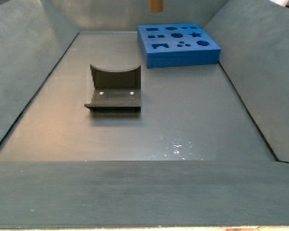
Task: Pick up the round object. Move up. Place the round object on the fixture. Regrasp the round object. Move to above the board. Insert the round object.
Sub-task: Move to above the board, then insert the round object.
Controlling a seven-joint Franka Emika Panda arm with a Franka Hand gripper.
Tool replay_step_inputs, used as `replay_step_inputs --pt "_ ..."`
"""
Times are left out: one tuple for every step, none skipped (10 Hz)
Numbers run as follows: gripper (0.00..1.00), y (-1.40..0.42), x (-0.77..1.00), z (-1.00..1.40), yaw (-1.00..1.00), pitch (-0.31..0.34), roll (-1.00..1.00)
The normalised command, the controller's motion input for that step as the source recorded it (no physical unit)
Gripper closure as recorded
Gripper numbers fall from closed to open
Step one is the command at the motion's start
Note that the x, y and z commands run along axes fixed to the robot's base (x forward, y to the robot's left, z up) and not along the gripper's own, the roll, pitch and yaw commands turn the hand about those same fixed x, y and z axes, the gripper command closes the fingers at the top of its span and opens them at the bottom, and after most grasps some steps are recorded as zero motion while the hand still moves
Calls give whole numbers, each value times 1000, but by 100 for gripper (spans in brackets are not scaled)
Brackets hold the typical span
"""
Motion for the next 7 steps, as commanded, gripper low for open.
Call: replay_step_inputs --pt "100 30 -48 11 -6 -58 -516" --pt "100 25 -45 8 -6 -59 -372" --pt "100 -31 0 0 0 0 0" --pt "100 -457 -177 -106 -6 0 180" --pt "100 -229 -146 -51 -43 0 0" --pt "100 -363 -409 -66 -29 0 6" --pt "100 -434 -569 -54 -34 -63 11"
